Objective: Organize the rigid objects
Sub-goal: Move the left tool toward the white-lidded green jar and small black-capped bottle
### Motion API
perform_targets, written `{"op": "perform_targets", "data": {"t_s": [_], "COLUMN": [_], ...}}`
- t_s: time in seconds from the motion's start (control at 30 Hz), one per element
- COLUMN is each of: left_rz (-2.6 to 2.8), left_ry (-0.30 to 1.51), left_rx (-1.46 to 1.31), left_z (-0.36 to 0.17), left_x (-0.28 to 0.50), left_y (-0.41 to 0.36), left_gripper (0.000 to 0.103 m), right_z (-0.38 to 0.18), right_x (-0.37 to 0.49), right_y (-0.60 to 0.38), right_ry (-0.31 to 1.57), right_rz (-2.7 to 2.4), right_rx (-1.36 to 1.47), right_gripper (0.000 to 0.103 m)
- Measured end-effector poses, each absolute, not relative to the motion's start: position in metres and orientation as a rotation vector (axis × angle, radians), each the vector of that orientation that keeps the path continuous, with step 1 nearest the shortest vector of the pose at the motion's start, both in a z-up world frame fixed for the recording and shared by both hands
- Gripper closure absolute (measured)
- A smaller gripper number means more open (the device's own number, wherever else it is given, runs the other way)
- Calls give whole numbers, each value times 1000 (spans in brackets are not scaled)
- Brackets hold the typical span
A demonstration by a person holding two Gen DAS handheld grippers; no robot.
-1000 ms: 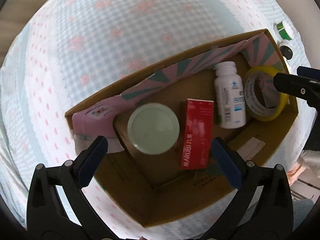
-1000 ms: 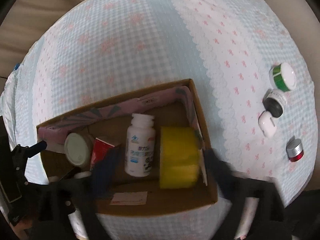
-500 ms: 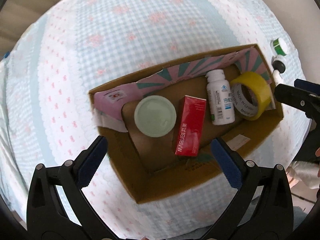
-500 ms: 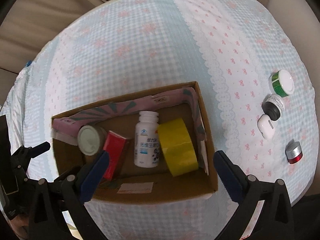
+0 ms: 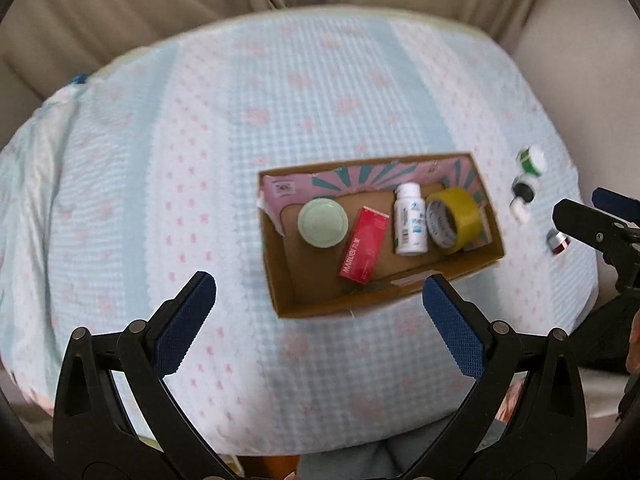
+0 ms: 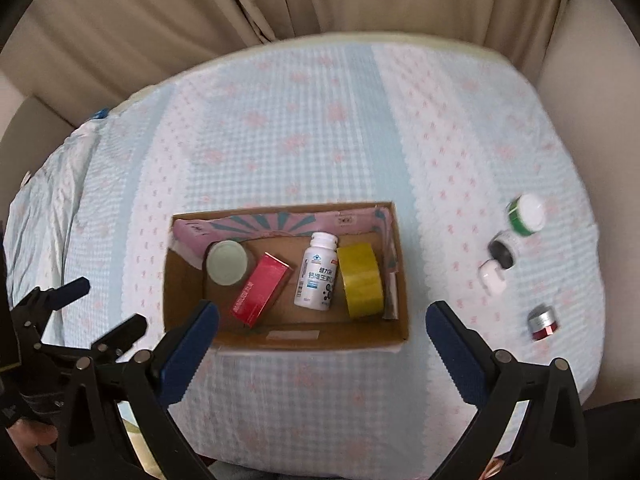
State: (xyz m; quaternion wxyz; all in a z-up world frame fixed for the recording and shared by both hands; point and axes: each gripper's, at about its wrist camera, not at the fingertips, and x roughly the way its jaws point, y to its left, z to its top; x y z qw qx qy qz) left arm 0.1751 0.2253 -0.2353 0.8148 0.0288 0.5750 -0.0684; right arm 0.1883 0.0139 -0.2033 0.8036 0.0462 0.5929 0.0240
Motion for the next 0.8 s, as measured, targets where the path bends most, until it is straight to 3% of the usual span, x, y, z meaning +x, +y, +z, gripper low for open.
{"op": "perform_targets", "data": {"t_s": [0.37, 0.8], "left_rz": [-136, -231], "left_ry": [1043, 986], "left_rx": [32, 40], "left_z": [-164, -148], "left_x": [120, 119], "left_y": [220, 141], "left_gripper": [0, 0], "right_z": [-123, -97], "right_x": [134, 87], "right_y": [6, -82], "right_ry": [1114, 1023], "right_rz": [-8, -127], "right_rx": [55, 139], "right_gripper": [0, 0]}}
